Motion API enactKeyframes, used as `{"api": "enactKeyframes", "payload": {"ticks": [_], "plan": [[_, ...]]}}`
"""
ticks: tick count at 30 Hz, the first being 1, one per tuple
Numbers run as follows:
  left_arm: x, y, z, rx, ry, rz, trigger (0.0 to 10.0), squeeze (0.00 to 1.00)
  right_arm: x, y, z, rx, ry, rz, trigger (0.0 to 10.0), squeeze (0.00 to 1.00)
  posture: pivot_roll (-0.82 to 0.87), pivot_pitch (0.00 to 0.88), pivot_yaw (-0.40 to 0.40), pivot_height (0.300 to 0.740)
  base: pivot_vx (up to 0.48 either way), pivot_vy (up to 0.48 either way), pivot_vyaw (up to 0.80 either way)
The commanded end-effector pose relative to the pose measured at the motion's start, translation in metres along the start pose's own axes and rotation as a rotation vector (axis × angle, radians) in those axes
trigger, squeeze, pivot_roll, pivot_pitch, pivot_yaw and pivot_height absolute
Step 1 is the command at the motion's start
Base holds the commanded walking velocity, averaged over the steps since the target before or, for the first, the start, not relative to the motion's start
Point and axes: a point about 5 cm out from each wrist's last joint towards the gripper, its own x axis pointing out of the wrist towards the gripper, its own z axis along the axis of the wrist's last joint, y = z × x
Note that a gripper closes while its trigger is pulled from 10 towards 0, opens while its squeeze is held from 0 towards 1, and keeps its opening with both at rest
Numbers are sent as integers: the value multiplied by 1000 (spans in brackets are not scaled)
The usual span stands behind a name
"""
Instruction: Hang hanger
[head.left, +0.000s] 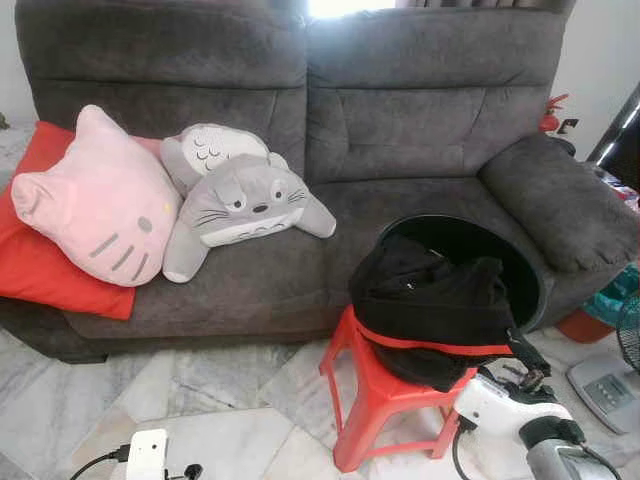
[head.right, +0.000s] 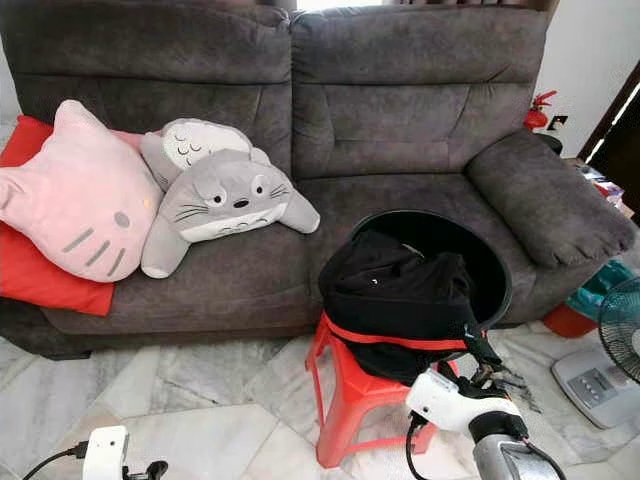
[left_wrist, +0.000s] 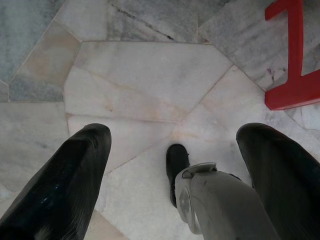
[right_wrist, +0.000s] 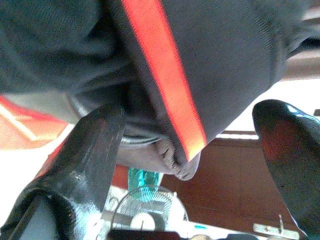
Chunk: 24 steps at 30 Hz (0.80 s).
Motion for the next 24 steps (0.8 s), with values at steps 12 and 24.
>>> {"api": "enactKeyframes", "payload": {"ticks": [12, 24], "plan": [[0, 0, -2, -21, 8, 8, 10000, 0, 9, -1, -2, -20, -5, -45, 10000, 0, -112, 0, -55, 716, 0, 0, 0], [0, 0, -2, -21, 3, 14, 10000, 0, 16, -1, 0, -21, -39, -98, 10000, 0, -111, 0, -53, 716, 0, 0, 0]]}}
